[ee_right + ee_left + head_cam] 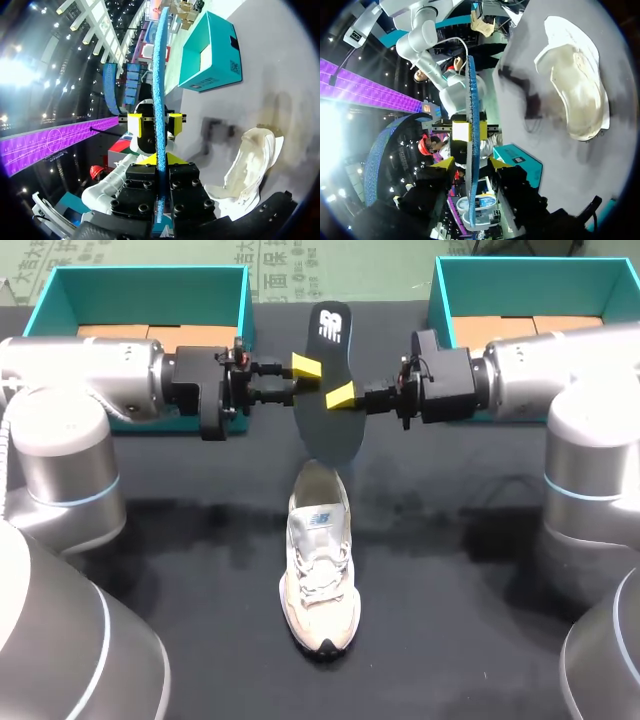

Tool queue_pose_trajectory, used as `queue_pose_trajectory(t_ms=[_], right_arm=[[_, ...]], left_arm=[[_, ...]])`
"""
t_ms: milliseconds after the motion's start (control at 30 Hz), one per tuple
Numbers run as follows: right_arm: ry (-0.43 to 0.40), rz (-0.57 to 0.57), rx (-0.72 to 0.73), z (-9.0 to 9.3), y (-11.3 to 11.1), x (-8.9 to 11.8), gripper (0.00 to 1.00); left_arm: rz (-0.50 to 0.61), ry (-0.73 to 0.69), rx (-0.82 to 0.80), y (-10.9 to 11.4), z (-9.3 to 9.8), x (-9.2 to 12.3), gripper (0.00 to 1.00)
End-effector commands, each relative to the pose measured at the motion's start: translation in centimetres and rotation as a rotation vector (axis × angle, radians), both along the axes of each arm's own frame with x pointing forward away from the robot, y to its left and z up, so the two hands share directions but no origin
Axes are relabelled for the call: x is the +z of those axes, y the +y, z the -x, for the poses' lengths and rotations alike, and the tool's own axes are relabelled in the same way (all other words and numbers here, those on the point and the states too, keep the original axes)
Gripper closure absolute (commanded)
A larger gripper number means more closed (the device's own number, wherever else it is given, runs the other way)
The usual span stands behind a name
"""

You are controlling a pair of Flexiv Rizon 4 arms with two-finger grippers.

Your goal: Take the shoe out of the shoebox, open the shoe tongue, remove and reinsert the insole, then place the shoe into the shoebox

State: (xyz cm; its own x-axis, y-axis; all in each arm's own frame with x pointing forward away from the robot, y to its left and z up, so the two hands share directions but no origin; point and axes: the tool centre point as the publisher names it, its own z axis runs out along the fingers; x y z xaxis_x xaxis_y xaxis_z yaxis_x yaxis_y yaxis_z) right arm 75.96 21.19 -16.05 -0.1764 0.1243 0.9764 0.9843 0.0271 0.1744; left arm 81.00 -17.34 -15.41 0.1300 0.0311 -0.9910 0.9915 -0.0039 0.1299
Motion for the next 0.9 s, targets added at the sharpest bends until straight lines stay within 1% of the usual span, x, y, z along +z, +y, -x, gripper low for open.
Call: queue_pose_trajectory(t_ms=[33, 200, 333, 367, 767, 800, 833, 900], right_arm=[[-0.017, 0.002, -0.011, 0.5, -0.5, -0.2, 1.0], [-0.047, 0.006, -0.01, 0.4, -0.8, -0.6, 1.0], [-0.078, 0.032, -0.024, 0.2, -0.7, -1.0, 1.0], [-0.073, 0.069, 0.0, 0.1, -0.5, -1.2, 1.0], [-0.073, 0.069, 0.0, 0.1, -0.5, -1.2, 1.0], [-0.073, 0.069, 0.0, 0.1, -0.5, -1.2, 1.0], [-0.091, 0.051, 0.016, 0.1, -0.5, -1.6, 1.0], [-0.125, 0.046, 0.001, 0.2, -0.7, -2.3, 1.0]], left_arm=[[-0.052, 0.076, 0.04, 3.2, 1.6, 0.6, 0.0], [-0.155, 0.261, 0.119, 5.7, 2.2, 0.7, 0.0], [-0.155, 0.261, 0.119, 5.7, 2.2, 0.7, 0.0], [-0.155, 0.261, 0.119, 5.7, 2.2, 0.7, 0.0], [-0.155, 0.261, 0.119, 5.7, 2.2, 0.7, 0.0], [-0.168, 0.314, 0.113, 5.4, 2.6, 0.1, 0.0], [-0.185, 0.349, 0.141, 5.2, 3.1, -0.3, 0.0], [-0.224, 0.449, 0.209, 5.3, 3.6, -0.8, 0.0]])
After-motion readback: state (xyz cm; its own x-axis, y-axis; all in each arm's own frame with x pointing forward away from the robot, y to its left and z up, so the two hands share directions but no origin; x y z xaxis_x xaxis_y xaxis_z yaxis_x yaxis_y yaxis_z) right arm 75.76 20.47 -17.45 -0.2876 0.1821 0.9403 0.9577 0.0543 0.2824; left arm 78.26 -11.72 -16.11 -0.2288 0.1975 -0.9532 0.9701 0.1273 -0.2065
